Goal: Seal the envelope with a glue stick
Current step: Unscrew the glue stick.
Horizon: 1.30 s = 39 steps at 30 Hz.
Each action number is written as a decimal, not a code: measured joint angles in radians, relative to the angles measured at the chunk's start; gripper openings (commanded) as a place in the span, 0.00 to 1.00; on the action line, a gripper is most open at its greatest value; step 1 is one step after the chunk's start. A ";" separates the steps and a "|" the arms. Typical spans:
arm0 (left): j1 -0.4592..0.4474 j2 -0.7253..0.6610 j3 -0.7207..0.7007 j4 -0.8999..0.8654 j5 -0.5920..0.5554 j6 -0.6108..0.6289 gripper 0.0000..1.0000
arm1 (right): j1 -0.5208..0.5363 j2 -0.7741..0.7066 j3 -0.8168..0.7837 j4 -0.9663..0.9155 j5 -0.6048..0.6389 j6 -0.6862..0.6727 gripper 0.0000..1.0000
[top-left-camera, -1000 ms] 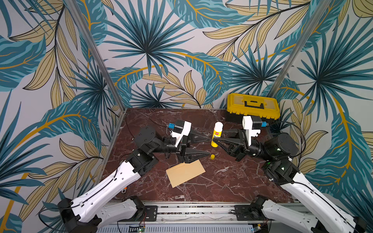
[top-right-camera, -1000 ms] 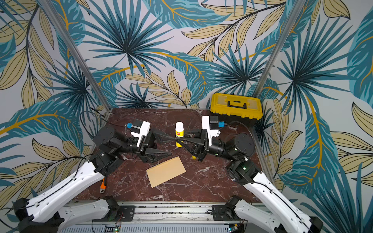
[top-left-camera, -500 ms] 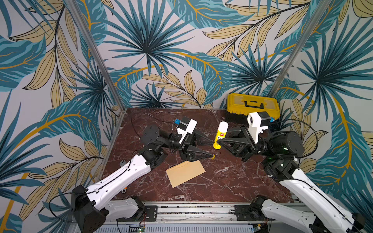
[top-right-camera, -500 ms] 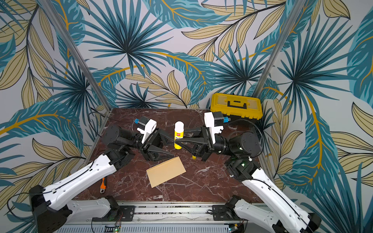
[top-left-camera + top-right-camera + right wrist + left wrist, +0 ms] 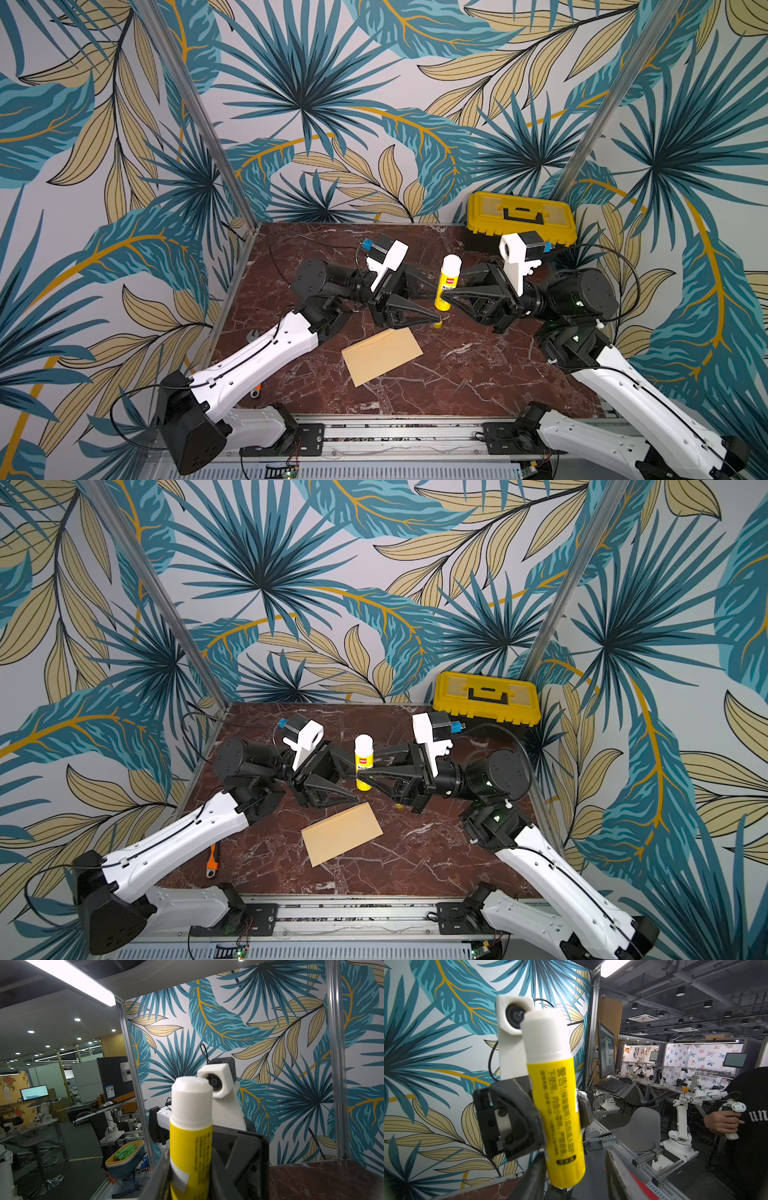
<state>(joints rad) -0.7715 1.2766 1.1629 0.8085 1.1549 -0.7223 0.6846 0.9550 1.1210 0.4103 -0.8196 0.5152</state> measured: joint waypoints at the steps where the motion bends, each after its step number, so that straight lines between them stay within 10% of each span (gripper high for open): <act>1: 0.000 0.001 0.000 0.002 0.001 -0.003 0.42 | 0.000 0.000 0.000 -0.001 -0.001 0.000 0.00; 21: -0.006 -0.011 0.002 -0.136 -0.024 0.091 0.21 | 0.001 -0.027 0.000 -0.089 0.013 -0.068 0.00; 39: -0.020 -0.110 0.042 -0.753 -0.450 0.455 0.16 | 0.002 -0.057 -0.008 -0.364 0.362 -0.307 0.00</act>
<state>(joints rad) -0.7918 1.1667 1.2049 0.0559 0.7048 -0.2672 0.6868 0.8978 1.1126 0.0460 -0.4580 0.2085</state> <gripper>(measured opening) 0.272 0.283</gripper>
